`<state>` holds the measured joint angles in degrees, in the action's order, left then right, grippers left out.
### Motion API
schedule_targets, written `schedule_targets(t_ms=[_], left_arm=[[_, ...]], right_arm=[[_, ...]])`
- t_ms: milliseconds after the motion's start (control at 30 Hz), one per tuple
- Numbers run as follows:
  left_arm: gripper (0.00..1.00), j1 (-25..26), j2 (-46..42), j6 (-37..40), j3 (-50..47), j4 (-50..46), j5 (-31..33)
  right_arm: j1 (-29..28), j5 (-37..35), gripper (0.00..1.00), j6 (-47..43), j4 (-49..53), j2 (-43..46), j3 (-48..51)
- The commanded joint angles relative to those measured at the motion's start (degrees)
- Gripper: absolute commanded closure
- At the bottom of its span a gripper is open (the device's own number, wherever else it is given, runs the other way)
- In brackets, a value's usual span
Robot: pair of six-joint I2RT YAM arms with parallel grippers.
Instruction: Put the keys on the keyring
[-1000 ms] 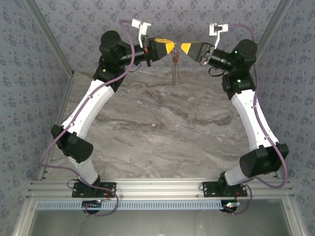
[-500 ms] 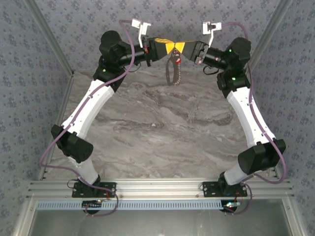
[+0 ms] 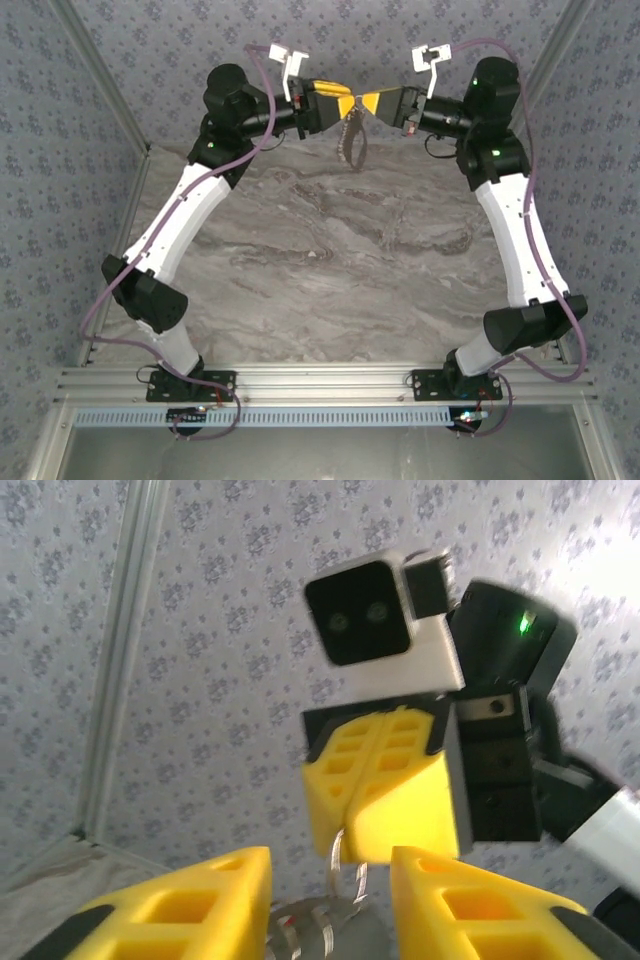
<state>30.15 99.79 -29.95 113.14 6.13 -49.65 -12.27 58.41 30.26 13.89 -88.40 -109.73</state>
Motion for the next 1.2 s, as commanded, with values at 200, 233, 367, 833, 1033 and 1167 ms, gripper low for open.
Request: schedule_targets(t_ms=[200, 233, 367, 833, 1033, 1167], left_arm=[[0.5, -2.8, -4.9, 11.8, 0.7, -13.8, -2.2], [0.5, -2.7, -4.6, 13.2, 1.5, -16.3, -2.9], [0.48, -2.8, -3.2, 17.3, 4.4, -24.0, -5.7], [0.47, -0.1, 1.0, 22.6, 6.2, -32.3, -9.9], [0.47, 0.7, 1.8, 23.7, 6.1, -32.4, -9.8], [0.47, 1.0, 1.9, 24.5, 5.7, -32.3, -9.9]], right_arm=[[-1.0, -10.0, 1.0, -29.9, 40.2, -1.8, -13.7], [-1.4, -11.7, 1.0, -31.5, 42.5, -2.2, -15.1], [-3.0, -17.2, 1.0, -36.1, 47.6, -2.8, -17.7], [-8.0, -23.5, 1.0, -40.3, 51.1, -3.9, -20.3], [-8.5, -22.2, 1.0, -39.8, 50.9, -4.2, -20.3], [-8.7, -21.5, 1.0, -39.4, 50.5, -4.5, -20.4]])
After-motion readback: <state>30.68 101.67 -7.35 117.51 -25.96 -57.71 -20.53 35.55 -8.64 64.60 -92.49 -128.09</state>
